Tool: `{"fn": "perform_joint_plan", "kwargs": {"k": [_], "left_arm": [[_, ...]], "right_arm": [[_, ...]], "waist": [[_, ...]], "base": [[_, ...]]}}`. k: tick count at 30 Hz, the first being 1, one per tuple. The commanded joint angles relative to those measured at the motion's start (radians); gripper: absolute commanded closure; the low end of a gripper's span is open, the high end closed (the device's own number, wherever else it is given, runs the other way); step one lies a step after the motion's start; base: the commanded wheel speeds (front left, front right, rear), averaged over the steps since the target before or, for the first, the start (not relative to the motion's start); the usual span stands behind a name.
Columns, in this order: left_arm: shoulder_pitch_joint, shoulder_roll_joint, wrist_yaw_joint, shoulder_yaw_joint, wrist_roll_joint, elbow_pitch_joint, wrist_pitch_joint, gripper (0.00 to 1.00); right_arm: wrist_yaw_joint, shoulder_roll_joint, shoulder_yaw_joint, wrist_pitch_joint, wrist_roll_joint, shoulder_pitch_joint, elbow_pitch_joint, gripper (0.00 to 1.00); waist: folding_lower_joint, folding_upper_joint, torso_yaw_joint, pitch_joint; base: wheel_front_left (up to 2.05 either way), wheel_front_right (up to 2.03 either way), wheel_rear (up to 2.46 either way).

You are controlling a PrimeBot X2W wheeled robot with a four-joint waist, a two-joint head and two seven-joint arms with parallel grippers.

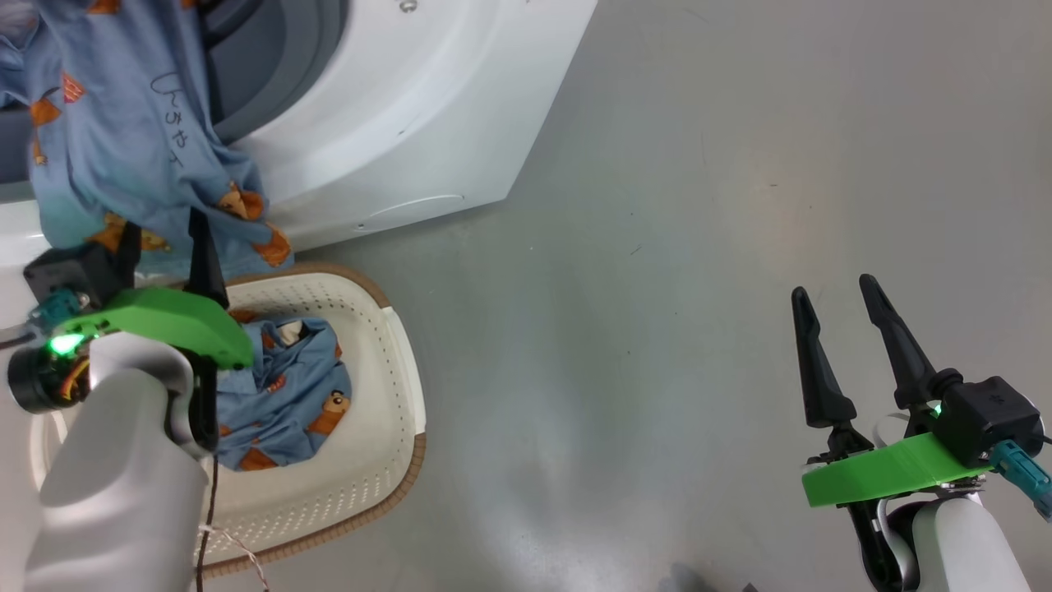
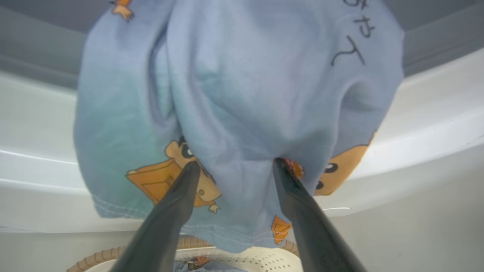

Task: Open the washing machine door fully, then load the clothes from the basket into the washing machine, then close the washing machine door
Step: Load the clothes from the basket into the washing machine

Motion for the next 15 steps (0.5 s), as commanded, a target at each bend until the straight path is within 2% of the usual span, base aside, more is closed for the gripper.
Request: {"fn": "perform_joint_plan", "kwargs": {"k": [1, 6, 15], "left_arm": [[-0.029, 0.035, -0.01, 0.032, 0.001, 0.007, -0.012, 0.0], [-0.078, 0.029, -0.01, 0.05, 0.003, 0.047, -0.016, 0.0], [-0.11, 0.006, -0.012, 0.095, 0.037, 0.023, -0.016, 0.0]], "right_arm": [[0.002, -0.005, 0.02, -0.005, 0.013, -0.008, -0.023, 0.0], [0.002, -0.005, 0.023, -0.005, 0.011, -0.01, -0.025, 0.0], [0.002, -0.005, 0.032, -0.005, 0.014, -0.02, -0.025, 0.0]], "waist": [[0.0, 0.0, -0.001, 0.001], [0.0, 0.0, -0.004, 0.007], [0.0, 0.0, -0.02, 0.018]], "base": [[0.0, 0.0, 0.0], [0.0, 0.0, 0.0], [0.0, 0.0, 0.0]]}}
